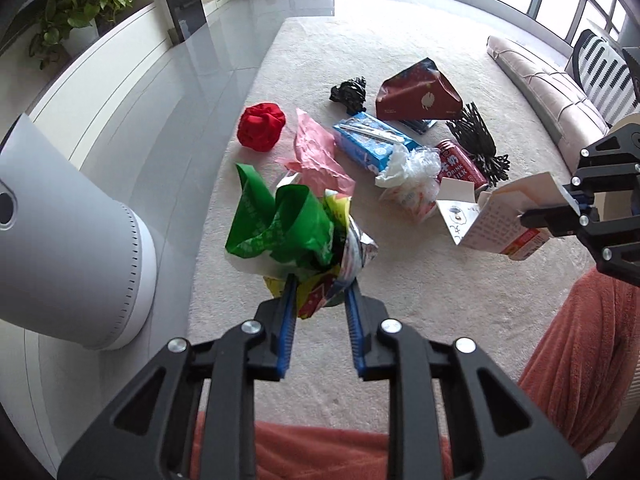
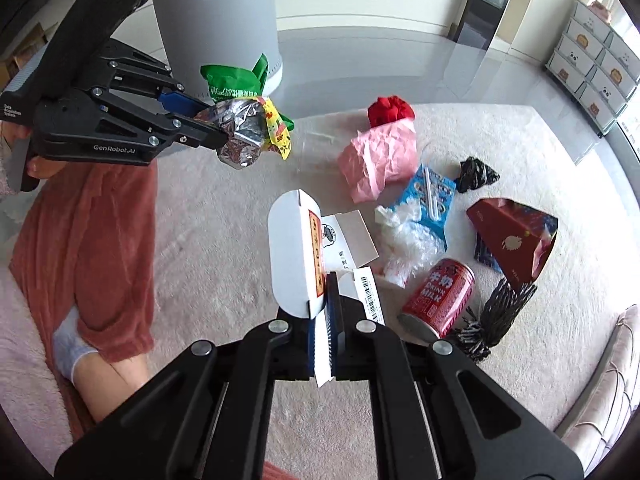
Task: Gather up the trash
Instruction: 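Carry both items over the grey bin and open both tools to drop them, then grasp the clear plastic cup with the left tool while the right tool grasps the pink paper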
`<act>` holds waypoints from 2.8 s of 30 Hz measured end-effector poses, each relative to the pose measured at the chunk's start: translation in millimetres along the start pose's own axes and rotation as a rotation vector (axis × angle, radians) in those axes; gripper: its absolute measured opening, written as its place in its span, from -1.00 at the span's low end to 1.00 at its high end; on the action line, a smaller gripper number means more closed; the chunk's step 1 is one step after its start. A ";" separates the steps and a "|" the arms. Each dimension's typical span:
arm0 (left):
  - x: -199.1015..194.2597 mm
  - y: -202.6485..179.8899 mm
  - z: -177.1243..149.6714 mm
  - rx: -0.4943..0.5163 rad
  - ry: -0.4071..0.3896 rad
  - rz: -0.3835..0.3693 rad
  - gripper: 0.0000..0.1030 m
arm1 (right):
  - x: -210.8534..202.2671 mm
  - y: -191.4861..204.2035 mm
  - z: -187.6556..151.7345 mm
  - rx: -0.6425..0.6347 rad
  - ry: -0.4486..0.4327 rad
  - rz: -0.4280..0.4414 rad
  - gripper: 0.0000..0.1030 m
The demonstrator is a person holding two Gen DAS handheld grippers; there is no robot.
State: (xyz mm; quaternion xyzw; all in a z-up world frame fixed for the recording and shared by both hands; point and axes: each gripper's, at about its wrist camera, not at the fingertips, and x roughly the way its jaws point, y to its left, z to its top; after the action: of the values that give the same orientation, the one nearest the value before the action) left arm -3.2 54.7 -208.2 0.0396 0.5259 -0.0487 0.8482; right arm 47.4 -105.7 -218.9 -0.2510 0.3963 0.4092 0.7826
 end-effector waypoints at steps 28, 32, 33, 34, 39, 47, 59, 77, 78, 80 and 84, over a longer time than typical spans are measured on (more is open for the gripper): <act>-189.0 276.6 -8.8 -0.317 -0.225 0.302 -0.45 | -10.4 144.7 408.2 -0.094 -0.332 0.173 -0.92; -181.2 294.5 -10.6 -0.344 -0.212 0.300 -0.44 | 13.2 153.2 432.0 -0.067 -0.291 0.195 -0.91; -179.7 298.5 -11.2 -0.350 -0.209 0.299 -0.44 | 17.8 154.1 435.7 -0.056 -0.285 0.198 -0.90; -178.4 301.3 -11.9 -0.354 -0.207 0.296 -0.44 | 21.6 153.9 437.6 -0.046 -0.278 0.201 -0.87; -177.1 307.0 -14.1 -0.356 -0.201 0.295 -0.44 | 24.2 148.6 437.1 -0.009 -0.283 0.194 -0.13; -180.8 302.6 -7.3 -0.334 -0.212 0.291 -0.44 | -4.3 135.4 421.8 0.011 -0.321 0.162 0.04; -174.8 289.4 13.2 -0.315 -0.186 0.321 0.63 | -29.0 122.0 390.8 0.007 -0.327 0.117 0.04; -152.7 190.9 30.5 -0.245 -0.214 0.316 0.67 | -62.4 44.2 227.9 0.193 -0.322 -0.092 0.26; -147.6 178.6 30.2 -0.214 -0.232 0.316 0.67 | -61.6 38.9 213.4 0.215 -0.315 -0.118 0.27; -134.0 154.1 30.0 -0.169 -0.249 0.308 0.67 | -59.2 26.7 185.5 0.259 -0.300 -0.159 0.27; -93.9 110.6 27.2 -0.136 -0.219 0.241 0.67 | -42.6 5.1 134.2 0.345 -0.241 -0.229 0.26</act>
State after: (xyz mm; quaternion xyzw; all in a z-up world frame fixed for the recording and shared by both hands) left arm -6.9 165.1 -110.2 0.0390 0.4238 0.0850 0.9009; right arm 83.9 -25.6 -108.9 -0.1064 0.3332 0.2709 0.8968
